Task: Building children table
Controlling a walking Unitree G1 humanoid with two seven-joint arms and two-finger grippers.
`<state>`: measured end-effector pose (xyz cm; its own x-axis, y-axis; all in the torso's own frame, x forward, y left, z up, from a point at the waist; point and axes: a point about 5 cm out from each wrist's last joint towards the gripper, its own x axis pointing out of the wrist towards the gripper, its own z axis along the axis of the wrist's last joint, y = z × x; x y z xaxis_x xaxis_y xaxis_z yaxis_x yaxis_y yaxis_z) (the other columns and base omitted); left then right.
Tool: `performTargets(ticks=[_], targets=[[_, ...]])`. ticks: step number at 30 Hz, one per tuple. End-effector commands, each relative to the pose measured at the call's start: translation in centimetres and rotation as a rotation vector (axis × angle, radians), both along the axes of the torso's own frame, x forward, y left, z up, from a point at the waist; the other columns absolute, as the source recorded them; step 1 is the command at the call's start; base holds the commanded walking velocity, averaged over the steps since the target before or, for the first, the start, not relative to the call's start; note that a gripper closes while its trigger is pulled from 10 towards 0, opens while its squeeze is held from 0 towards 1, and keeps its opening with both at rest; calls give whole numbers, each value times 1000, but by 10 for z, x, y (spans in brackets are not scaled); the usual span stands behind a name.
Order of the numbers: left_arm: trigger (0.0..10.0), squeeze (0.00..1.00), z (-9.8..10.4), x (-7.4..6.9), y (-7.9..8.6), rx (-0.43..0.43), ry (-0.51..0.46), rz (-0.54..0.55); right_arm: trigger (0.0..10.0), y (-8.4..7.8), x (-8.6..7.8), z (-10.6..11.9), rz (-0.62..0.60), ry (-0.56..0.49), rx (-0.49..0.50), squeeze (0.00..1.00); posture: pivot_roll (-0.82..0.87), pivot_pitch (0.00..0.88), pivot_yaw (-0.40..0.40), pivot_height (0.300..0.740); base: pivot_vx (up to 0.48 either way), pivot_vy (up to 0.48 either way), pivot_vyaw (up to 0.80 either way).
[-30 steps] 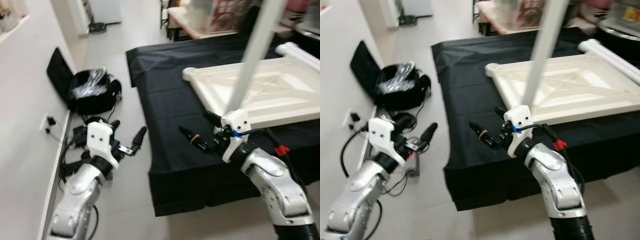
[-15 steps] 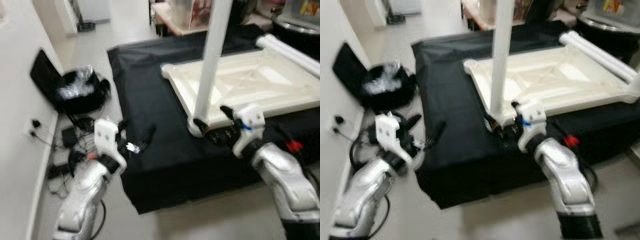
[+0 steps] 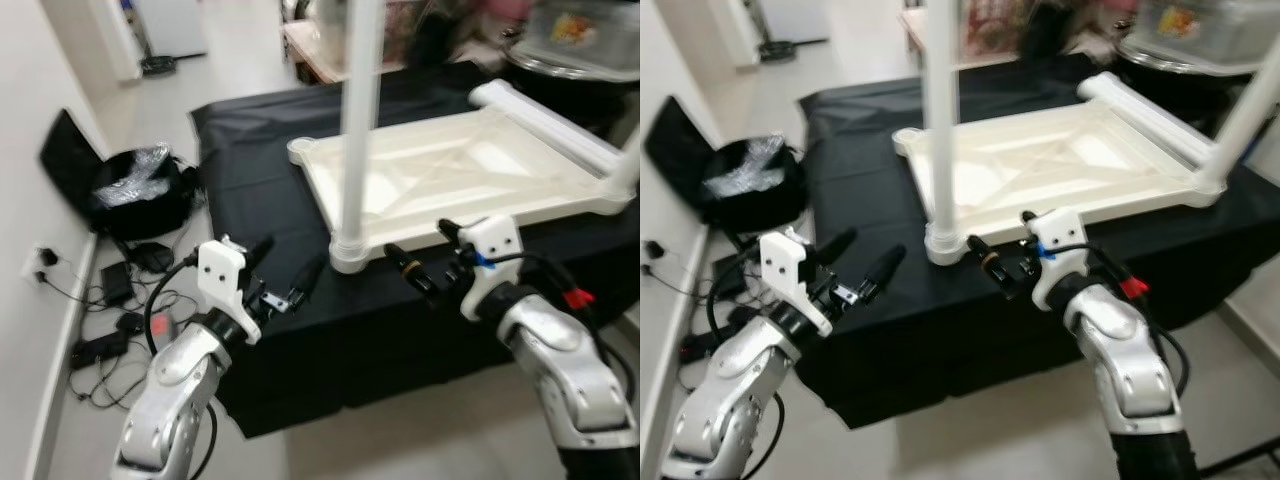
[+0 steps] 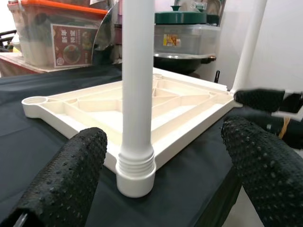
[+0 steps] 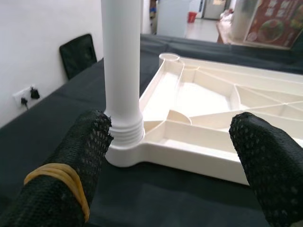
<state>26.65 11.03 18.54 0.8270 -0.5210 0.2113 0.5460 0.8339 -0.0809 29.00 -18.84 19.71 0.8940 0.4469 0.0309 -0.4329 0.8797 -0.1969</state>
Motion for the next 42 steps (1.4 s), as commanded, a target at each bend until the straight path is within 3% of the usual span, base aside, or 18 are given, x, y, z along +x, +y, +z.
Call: performTargets(ticks=[1,9,19,23,28,34,42], targets=[[10000,0,-4,0,5,12,21,13,10000,7,1,0,26,8,2,0,-54,121,-20,740,0,0,0],[10000,0,-5,1,5,5,19,34,10000,13,3,-5,36,29,-7,0,-61,123,-29,740,0,0,0],[10000,0,-11,-3,5,1,36,45,10000,22,-3,-16,80,67,9,0,-57,118,-33,740,0,-480,0],[10000,0,-14,-2,5,-3,60,64,10000,27,-4,-18,112,69,14,0,-55,115,-36,740,0,0,0],[10000,0,-12,-1,12,-25,54,88,10000,34,-7,-17,185,62,2,0,-51,114,-34,740,0,0,795],[10000,0,-6,3,35,-28,24,158,10000,32,-12,-14,269,95,34,0,-50,115,-35,740,426,0,500],[10000,0,-2,4,43,-25,8,171,10000,26,-12,-10,263,68,-16,0,-58,118,-29,740,480,0,600]])
